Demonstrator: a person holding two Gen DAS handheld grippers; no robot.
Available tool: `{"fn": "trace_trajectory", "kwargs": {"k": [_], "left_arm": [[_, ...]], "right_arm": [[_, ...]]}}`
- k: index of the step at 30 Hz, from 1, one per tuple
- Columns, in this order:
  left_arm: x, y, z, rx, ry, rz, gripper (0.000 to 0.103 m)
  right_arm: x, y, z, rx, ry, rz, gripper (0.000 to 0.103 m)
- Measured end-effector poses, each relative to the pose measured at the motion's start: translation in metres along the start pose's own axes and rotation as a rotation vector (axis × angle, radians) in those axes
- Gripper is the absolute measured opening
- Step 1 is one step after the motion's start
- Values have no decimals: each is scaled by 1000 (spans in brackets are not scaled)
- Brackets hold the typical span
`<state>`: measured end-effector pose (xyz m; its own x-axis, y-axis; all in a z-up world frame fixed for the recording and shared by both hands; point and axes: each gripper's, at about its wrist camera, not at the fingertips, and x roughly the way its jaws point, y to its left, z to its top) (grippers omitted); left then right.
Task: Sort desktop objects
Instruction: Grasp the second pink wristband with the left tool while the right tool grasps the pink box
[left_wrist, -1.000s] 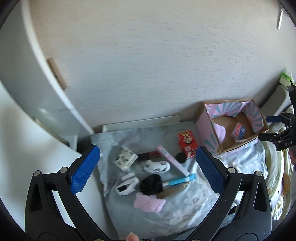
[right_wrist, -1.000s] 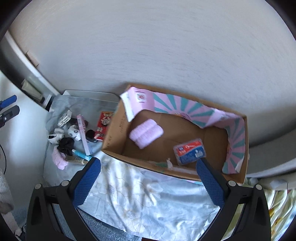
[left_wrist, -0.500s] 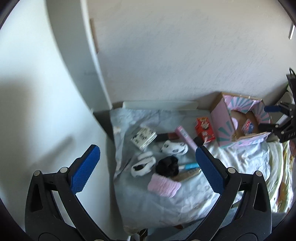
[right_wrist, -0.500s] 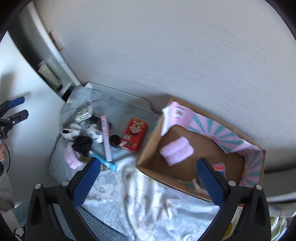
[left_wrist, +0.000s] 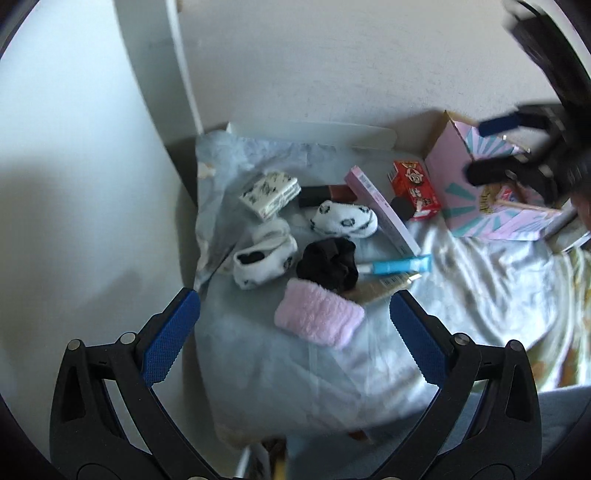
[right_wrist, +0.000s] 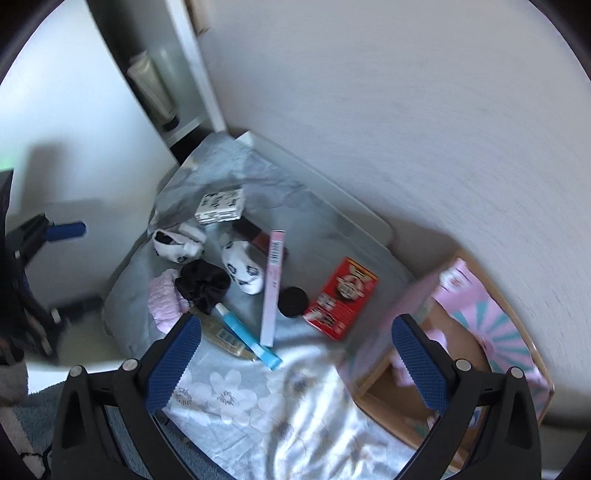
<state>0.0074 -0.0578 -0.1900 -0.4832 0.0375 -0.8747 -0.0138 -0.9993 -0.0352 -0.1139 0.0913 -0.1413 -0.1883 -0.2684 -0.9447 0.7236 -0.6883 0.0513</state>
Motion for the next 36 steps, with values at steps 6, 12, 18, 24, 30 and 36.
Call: {"fn": "trace_trajectory", "kwargs": {"k": [6, 12, 18, 24, 30, 36], "left_arm": [[40, -17, -22, 45, 7, -28, 102], [67, -14, -32, 20, 26, -57, 101], [83, -5, -34, -56, 68, -120, 88], [94, -1, -36, -75, 114, -143, 68], [98, 2, -36, -97, 128, -135, 57], [96, 9, -36, -127, 125, -147, 49]], "right_arm": [[55, 8, 24, -25, 73, 43, 95], [106, 11, 35, 40, 153, 117, 85], [127, 17, 37, 32, 183, 136, 73], [136, 9, 39, 63, 195, 190, 55], [140, 6, 39, 87, 198, 244, 38], [139, 3, 37, 124, 189, 264, 32]]}}
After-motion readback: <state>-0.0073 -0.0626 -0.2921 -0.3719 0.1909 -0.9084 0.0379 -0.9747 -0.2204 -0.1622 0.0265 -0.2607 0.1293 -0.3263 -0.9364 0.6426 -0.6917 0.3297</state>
